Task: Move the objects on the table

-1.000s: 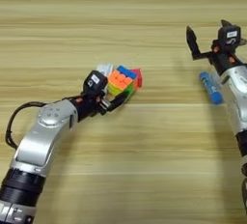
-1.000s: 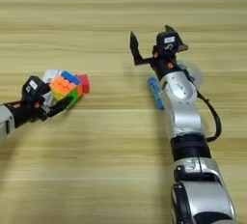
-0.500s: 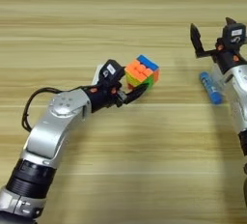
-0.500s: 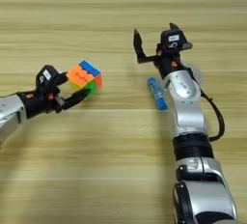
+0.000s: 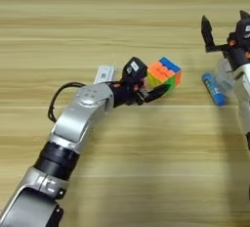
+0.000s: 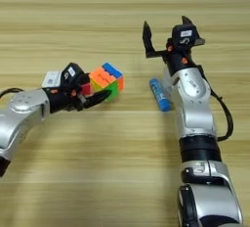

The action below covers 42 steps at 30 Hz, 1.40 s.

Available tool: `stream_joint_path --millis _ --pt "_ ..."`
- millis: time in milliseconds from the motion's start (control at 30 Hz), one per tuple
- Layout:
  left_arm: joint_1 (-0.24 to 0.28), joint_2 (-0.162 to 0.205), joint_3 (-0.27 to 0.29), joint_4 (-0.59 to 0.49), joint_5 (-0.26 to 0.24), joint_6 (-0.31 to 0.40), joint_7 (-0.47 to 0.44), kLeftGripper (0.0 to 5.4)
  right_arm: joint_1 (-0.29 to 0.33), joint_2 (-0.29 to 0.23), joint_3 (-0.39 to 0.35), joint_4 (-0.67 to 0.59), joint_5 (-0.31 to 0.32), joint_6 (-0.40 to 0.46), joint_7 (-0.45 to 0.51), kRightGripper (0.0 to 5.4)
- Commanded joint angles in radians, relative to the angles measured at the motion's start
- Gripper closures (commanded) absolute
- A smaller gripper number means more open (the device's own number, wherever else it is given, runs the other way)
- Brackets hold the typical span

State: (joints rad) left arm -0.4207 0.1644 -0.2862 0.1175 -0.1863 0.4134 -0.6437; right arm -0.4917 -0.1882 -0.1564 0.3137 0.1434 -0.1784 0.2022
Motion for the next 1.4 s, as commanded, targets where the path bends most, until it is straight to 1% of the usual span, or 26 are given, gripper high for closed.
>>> stream_joint_path --millis 33,167,267,467,633,833,1033,1100,1300,1333,1400 --pt "-0.067 -0.037 -0.021 0.087 0.012 -0.027 -0.030 2.11 0.008 -0.004 -0.007 -0.015 0.003 0.019 -0.012 0.00" --pt "-0.114 -0.076 -0.030 0.181 0.030 -0.052 -0.038 2.11 0.017 -0.004 -0.008 -0.030 0.003 0.025 -0.017 0.00" --pt "-0.140 -0.101 -0.036 0.256 0.051 -0.080 -0.039 2.11 0.021 -0.003 -0.007 -0.038 0.004 0.029 -0.023 0.00" --pt "-0.178 -0.135 -0.038 0.377 0.081 -0.138 -0.043 2.11 0.025 -0.001 -0.005 -0.045 0.004 0.034 -0.027 0.00" --pt "-0.210 -0.160 -0.041 0.496 0.117 -0.203 -0.035 2.11 0.025 0.001 -0.004 -0.045 0.003 0.034 -0.029 0.00" --pt "-0.252 -0.202 -0.042 0.662 0.172 -0.299 -0.011 2.11 0.025 0.002 -0.004 -0.044 0.003 0.033 -0.029 0.00" --pt "-0.295 -0.234 -0.027 0.813 0.197 -0.372 0.003 2.11 0.029 0.003 -0.004 -0.053 0.003 0.036 -0.032 0.00" --pt "-0.302 -0.239 -0.021 0.839 0.203 -0.389 0.004 2.11 0.031 0.003 -0.004 -0.054 0.003 0.036 -0.033 0.00" --pt "-0.310 -0.241 -0.015 0.868 0.220 -0.423 -0.001 2.11 0.030 0.006 -0.001 -0.048 0.001 0.034 -0.033 0.00" --pt "-0.310 -0.242 -0.015 0.870 0.221 -0.426 0.000 1.82 0.030 0.007 0.000 -0.047 0.001 0.034 -0.033 0.00" --pt "-0.309 -0.242 -0.014 0.870 0.223 -0.429 -0.001 1.63 0.030 0.007 0.001 -0.047 0.001 0.035 -0.032 0.00"
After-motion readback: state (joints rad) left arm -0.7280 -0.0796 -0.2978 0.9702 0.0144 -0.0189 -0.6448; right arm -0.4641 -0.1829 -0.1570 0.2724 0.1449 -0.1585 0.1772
